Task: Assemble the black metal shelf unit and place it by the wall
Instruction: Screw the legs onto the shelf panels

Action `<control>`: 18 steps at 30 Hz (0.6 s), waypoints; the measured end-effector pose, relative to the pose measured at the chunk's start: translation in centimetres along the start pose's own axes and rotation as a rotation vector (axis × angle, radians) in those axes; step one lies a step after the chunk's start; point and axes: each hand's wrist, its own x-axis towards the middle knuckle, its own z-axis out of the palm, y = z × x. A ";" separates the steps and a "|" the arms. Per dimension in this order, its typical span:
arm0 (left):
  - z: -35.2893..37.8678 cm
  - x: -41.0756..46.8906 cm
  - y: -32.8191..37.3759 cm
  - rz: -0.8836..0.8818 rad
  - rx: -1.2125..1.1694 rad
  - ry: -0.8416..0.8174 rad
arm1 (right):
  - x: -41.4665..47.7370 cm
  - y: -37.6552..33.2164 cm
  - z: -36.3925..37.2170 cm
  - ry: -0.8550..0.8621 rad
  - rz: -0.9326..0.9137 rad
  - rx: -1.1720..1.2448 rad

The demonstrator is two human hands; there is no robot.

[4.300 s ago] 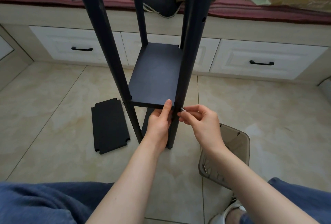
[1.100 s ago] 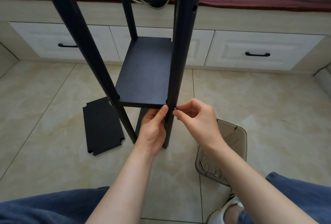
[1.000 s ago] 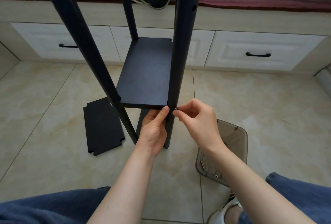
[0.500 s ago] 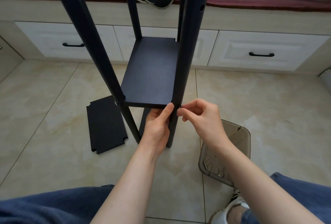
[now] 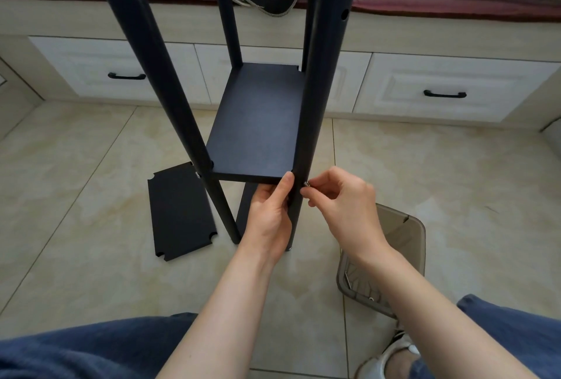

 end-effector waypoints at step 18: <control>0.4 -0.2 -0.3 0.049 0.037 0.003 | 0.4 -0.3 -0.2 0.033 0.148 0.169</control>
